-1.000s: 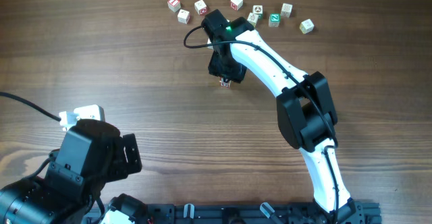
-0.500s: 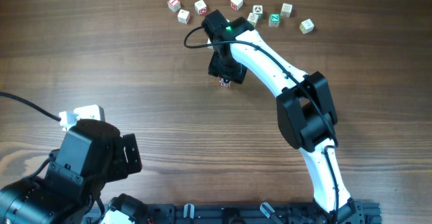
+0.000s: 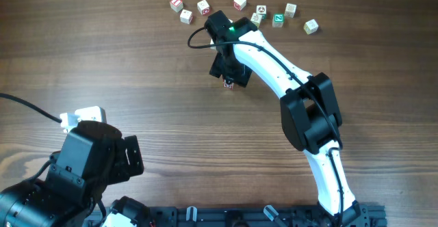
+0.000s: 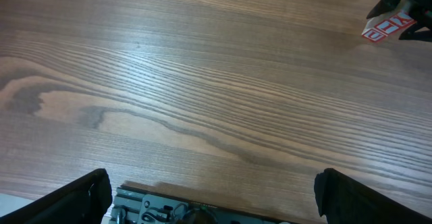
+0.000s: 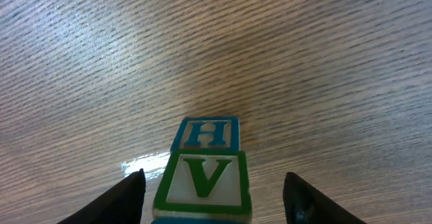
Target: Form a tower
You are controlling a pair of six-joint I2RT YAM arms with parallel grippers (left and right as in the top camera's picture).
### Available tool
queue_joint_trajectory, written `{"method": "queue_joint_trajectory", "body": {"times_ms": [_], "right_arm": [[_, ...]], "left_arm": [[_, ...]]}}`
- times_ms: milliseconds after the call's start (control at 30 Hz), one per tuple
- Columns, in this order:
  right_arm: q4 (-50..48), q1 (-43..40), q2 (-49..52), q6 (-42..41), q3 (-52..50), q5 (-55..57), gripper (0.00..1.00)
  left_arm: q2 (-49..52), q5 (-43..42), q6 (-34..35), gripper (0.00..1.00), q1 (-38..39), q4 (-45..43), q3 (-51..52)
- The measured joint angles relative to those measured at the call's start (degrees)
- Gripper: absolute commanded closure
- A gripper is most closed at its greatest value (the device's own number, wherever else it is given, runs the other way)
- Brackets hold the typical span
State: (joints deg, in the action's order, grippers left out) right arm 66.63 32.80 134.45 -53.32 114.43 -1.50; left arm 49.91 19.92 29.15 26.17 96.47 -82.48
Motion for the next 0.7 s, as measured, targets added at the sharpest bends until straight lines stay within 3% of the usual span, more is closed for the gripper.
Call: {"method": "queue_joint_trajectory", "body": {"times_ms": [167,500,700], "right_arm": [[0.2,-1.8,0.0,-0.7,0.0,-5.2,0.28],[0.1,-2.9,0.0,-0.7,0.0,-6.6,0.28],[0.2,-2.9,1.2,-0.6,0.0,-6.4,0.36]], "left_arm": [[0.0,0.0,0.0,0.0,0.0,0.0,0.0],[0.0,0.0,0.0,0.0,0.0,0.0,0.0],[0.0,0.0,0.0,0.0,0.0,0.0,0.0]]}}
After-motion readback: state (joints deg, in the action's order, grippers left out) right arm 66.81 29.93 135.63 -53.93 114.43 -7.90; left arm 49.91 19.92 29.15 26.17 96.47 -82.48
